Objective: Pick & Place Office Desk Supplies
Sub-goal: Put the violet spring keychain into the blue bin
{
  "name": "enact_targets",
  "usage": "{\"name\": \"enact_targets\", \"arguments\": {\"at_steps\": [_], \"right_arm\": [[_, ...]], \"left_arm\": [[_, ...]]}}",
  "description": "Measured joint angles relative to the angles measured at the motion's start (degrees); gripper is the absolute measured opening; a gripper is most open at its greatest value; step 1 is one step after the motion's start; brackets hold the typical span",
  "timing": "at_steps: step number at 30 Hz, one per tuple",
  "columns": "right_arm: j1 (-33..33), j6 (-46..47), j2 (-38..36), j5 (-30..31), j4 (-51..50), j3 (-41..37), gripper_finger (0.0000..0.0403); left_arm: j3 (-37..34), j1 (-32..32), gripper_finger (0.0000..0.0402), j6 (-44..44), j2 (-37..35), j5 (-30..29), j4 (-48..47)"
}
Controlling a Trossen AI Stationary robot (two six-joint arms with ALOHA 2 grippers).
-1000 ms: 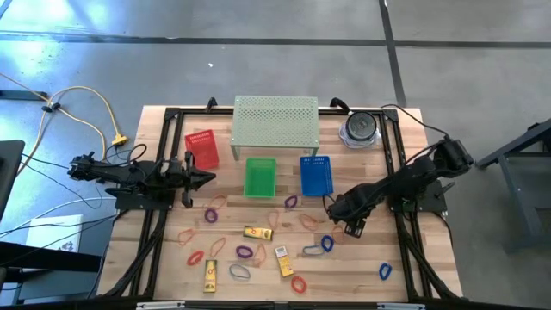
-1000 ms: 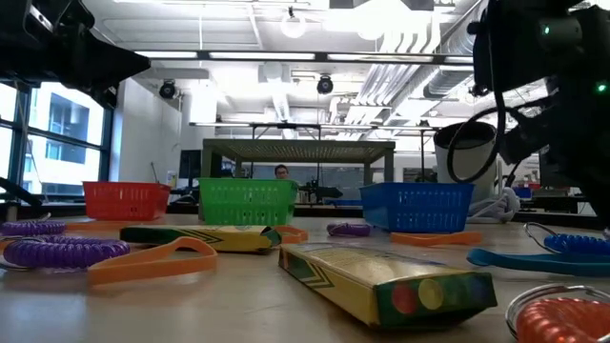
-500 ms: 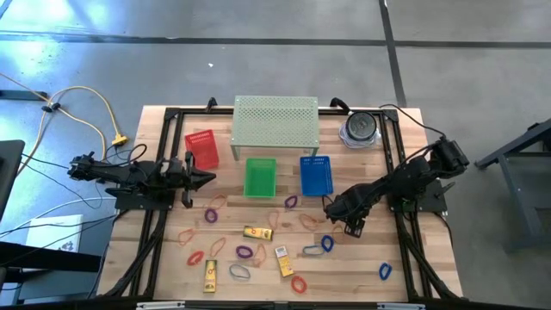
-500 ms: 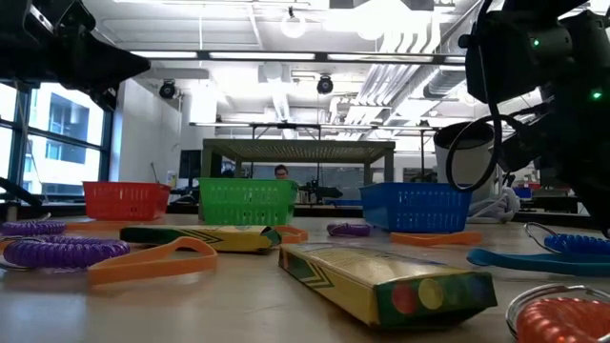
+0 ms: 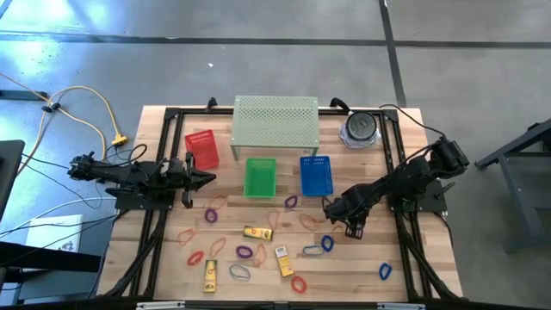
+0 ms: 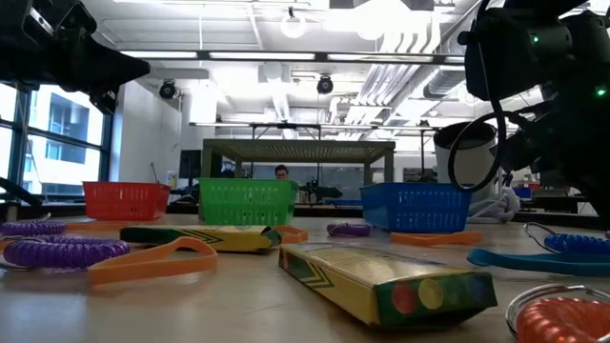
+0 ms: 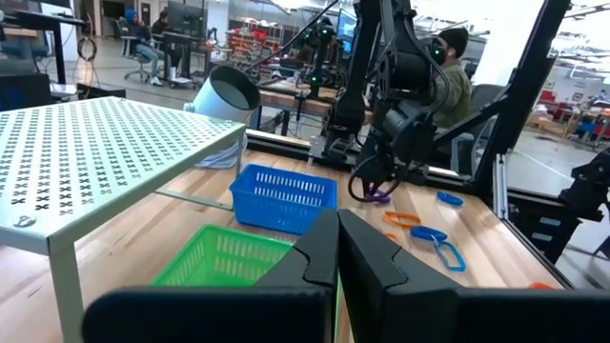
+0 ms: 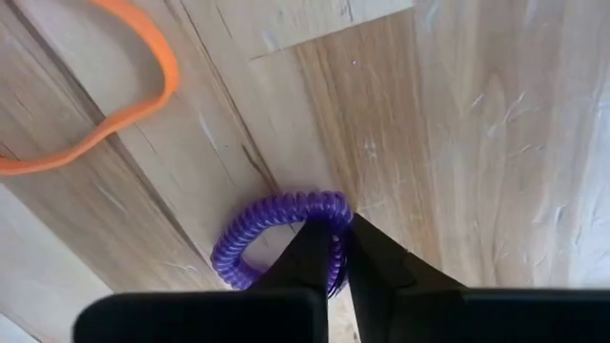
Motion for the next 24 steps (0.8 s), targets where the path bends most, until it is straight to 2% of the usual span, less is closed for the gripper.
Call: {"name": "enact_targets", "arguments": {"at_steps": [7, 13, 19, 24], "right_arm": [[2.1, 2.5, -1.7, 2.1, -2.5, 1.6, 0.0007], [5.6, 4.1, -2.1, 7.9, -14.6, 11.8, 0.0005], [5.9, -3.5, -2.2, 20.3, -18.0, 23.9, 0.0005], [1.3, -16.3, -2.3, 34.0, -12.2, 29.1, 0.0006]], "left_arm": [[0.0, 0.0, 0.0001, -0.2, 0.0, 0.0, 0.0], [0.0, 0.0, 0.0001, -1.5, 0.0, 0.4, -0.2], [0.0, 0.0, 0.0001, -1.7, 0.0, 0.5, -1.2], [0.0, 0.0, 0.0001, -1.7, 0.0, 0.5, -1.8]]}}
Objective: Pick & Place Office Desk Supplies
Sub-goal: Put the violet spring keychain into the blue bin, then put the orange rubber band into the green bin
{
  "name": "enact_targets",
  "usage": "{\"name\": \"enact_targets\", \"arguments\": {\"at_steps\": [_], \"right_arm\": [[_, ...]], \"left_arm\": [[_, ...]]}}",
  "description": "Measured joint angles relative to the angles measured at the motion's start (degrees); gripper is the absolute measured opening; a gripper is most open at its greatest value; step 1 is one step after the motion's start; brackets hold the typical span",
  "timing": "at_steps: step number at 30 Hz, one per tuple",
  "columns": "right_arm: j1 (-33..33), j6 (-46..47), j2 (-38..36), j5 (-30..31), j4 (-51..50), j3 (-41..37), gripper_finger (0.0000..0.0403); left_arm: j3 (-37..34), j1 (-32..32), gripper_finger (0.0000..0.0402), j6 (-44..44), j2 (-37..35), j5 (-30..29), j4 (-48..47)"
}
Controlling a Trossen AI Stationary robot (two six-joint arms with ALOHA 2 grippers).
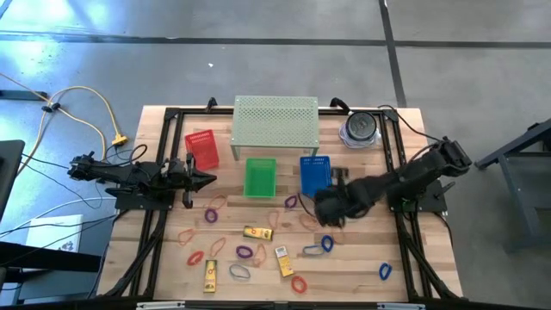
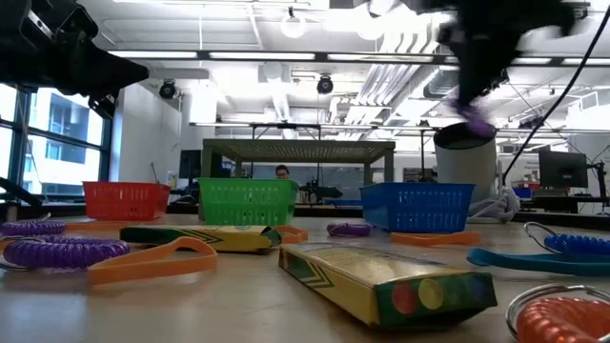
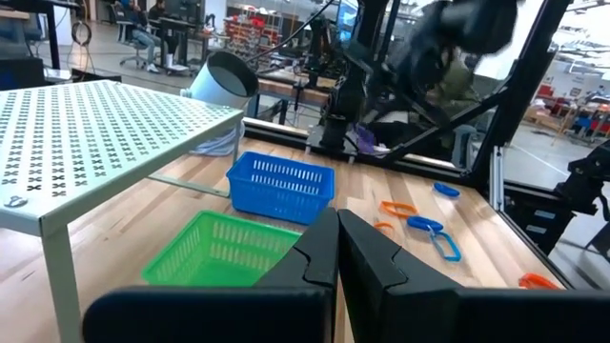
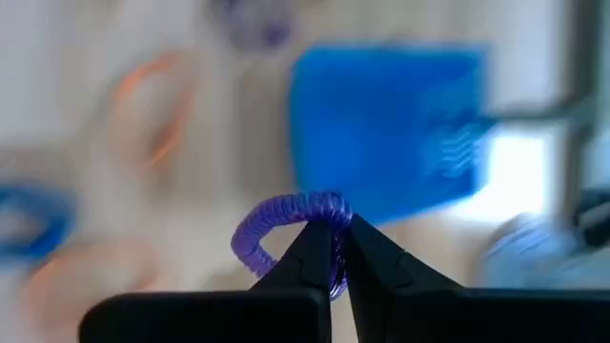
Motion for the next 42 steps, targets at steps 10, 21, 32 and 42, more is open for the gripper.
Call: {"name": "enact_targets", "arguments": {"at_steps": [10, 21, 32, 42], "right_arm": [[-12.5, -9.2, 1.6, -1.3, 13.2, -3.6, 0.0008], [-19.3, -11.9, 1.4, -8.8, 31.1, -13.6, 0.0024], [-22.4, -11.6, 1.4, -8.6, 34.8, -16.0, 0.0093], [-18.7, -13.7, -1.0, -5.7, 31.2, -15.6, 0.02]], "left_arm": [[0.0, 0.0, 0.0001, 0.0, 0.0, 0.0, -1.7], [0.0, -0.1, 0.0001, 0.2, 0.0, 1.5, -2.0], [0.0, -0.1, 0.0001, -2.5, 0.0, 1.7, -2.0], [0.0, 0.0, 0.0001, 1.3, 0.0, 1.5, -2.0]]}}
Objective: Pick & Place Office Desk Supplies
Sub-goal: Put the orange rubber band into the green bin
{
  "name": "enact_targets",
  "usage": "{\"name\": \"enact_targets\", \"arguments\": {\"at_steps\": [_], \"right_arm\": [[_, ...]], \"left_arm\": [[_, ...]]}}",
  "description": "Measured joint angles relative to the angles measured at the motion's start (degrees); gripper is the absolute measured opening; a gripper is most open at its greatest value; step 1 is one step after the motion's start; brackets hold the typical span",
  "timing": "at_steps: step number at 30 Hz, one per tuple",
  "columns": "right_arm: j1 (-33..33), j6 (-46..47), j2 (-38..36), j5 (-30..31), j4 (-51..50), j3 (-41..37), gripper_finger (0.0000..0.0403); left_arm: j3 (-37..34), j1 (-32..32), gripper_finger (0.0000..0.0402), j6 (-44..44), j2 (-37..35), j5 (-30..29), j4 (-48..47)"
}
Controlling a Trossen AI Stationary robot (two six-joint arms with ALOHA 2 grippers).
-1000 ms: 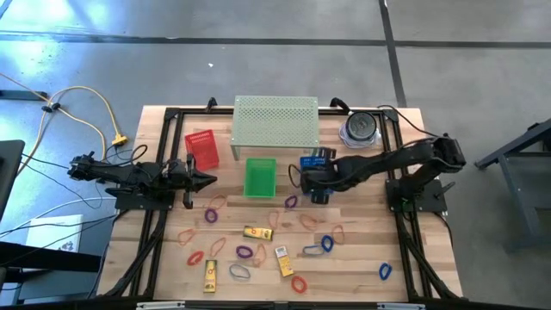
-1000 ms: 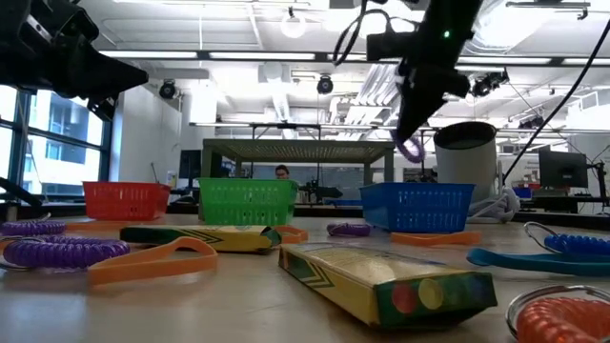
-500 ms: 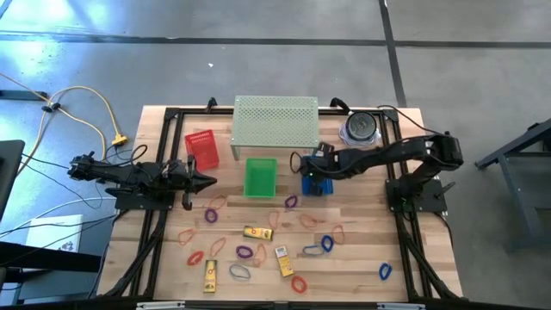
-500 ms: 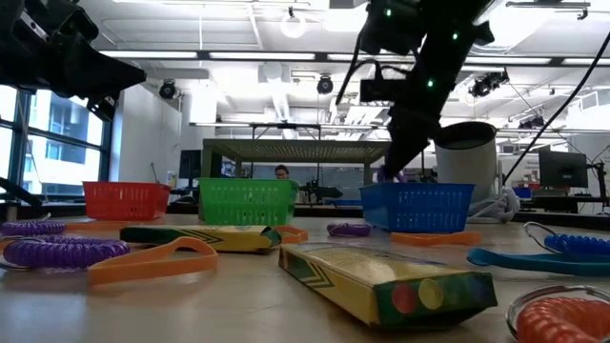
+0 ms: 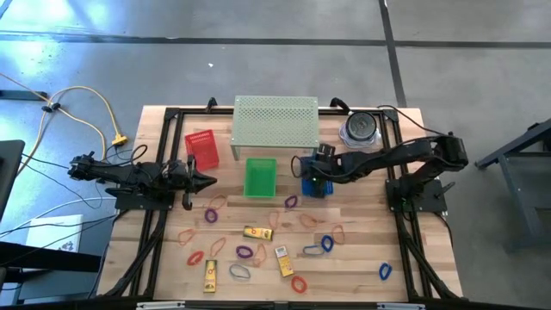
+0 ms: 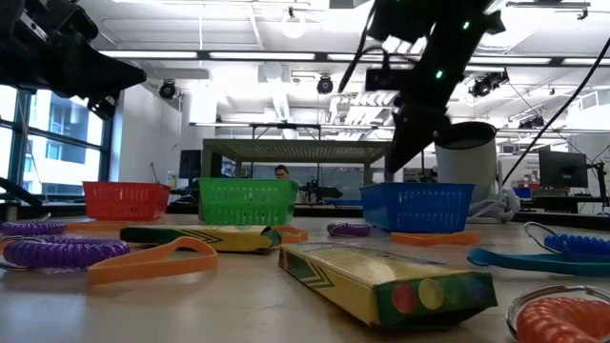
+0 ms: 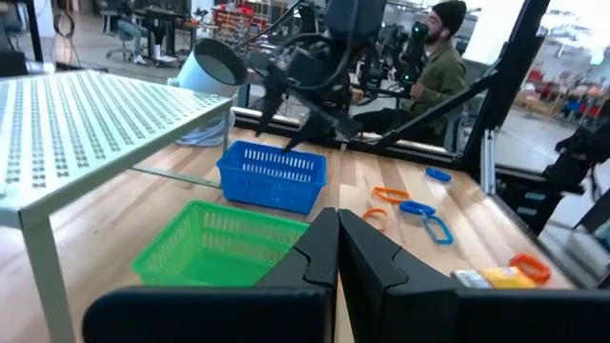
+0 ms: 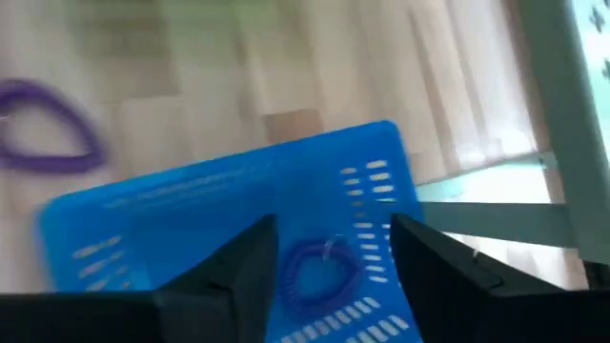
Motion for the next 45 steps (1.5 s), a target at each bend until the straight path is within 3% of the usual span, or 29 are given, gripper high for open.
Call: {"name": "enact_targets", "arguments": {"at_steps": [3, 7, 13, 15, 19, 24, 32, 38, 45], "right_arm": [[1.9, 2.0, -1.6, -0.6, -5.3, 1.1, 0.0211], [4.7, 6.4, -4.6, -6.4, -11.7, 3.3, 0.0211], [8.5, 23.9, -8.7, -27.3, -18.8, 3.9, 0.0207], [10.0, 30.3, -9.0, -30.7, -21.5, 3.6, 0.0207], [14.5, 35.7, -9.2, -29.4, -22.7, 1.4, 0.0207], [19.1, 40.4, -9.1, -23.5, -20.2, -2.5, 0.0207], [25.9, 36.6, -9.1, -16.0, -12.9, -10.1, 0.0207], [27.8, 36.9, -9.1, -15.1, -7.7, -15.6, 0.0207], [28.0, 36.2, -9.1, -16.2, 2.1, -16.3, 0.0207]], "left_arm": [[0.0, 0.0, 0.0001, 1.6, 0.0, 0.0, 0.0], [0.0, 0.0, 0.0001, 1.5, 0.0, 0.0, 0.0], [0.0, 0.0, 0.0001, -1.9, 0.0, -0.1, 0.0], [0.0, 0.0, 0.0001, -2.9, 0.0, -0.1, 0.0], [0.0, 0.0, 0.0001, -3.3, 0.0, -0.1, 0.0], [0.0, 0.0, 0.0001, -3.4, 0.0, -0.1, 0.0], [0.0, 0.0, 0.0001, -4.7, 0.0, 0.0, 0.0], [0.0, 0.0, 0.0001, -6.1, 0.0, 0.0, 0.0], [-0.1, 0.0, 0.0001, -6.1, 0.0, 0.0, 0.0]]}}
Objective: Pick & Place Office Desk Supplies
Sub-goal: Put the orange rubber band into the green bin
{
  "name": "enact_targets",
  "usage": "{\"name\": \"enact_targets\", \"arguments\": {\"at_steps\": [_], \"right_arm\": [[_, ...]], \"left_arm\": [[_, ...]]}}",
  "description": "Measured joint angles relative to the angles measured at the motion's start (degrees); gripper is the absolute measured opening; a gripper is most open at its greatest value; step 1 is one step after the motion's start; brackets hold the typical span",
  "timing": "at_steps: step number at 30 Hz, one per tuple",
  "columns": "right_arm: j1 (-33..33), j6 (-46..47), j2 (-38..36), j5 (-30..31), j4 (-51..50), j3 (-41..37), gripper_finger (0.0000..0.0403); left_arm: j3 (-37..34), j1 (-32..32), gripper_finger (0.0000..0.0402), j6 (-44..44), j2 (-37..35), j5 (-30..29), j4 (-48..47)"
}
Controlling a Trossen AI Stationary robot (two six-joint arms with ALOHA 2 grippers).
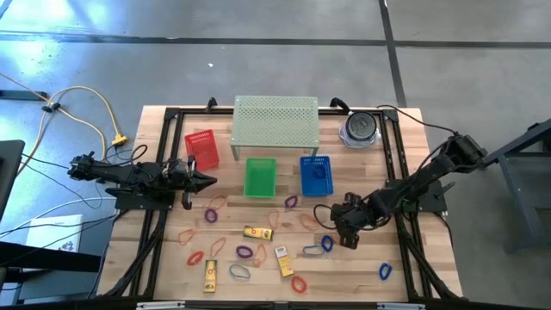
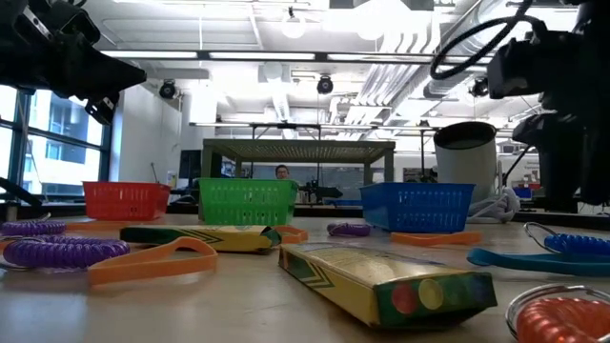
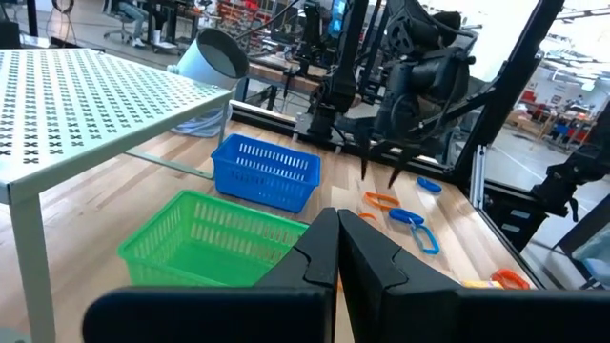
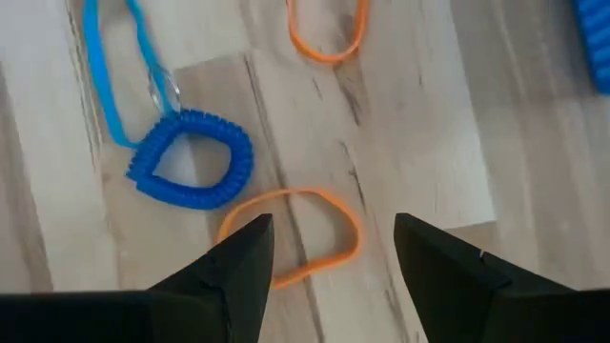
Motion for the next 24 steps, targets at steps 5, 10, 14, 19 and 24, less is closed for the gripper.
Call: {"name": "enact_targets", "arguments": {"at_steps": [5, 10, 14, 19, 24], "right_arm": [[0.2, -1.3, 2.2, 0.1, -0.9, 0.0, 0.0207], [0.7, -2.8, 7.8, -0.2, -0.4, 0.0, 0.0207], [0.7, -5.8, 11.1, 0.0, 0.2, 0.4, 0.0207], [-0.9, -6.9, 11.6, -1.9, 0.4, 0.4, 0.0191], [-2.3, -7.4, 11.4, -3.6, 0.5, 0.4, 0.0122]], "left_arm": [[0.0, 0.0, 0.0001, 0.0, 0.0, 0.0, 0.0], [-0.2, 0.0, 0.0001, 5.3, 0.0, -0.6, 1.7], [-0.2, 0.0, 0.0001, 6.7, 0.5, -0.2, 2.0], [-0.2, -1.1, 0.0001, 1.0, 3.1, 1.4, 3.0], [-0.2, -3.8, 0.0018, 0.4, 10.2, 4.1, 9.0]]}}
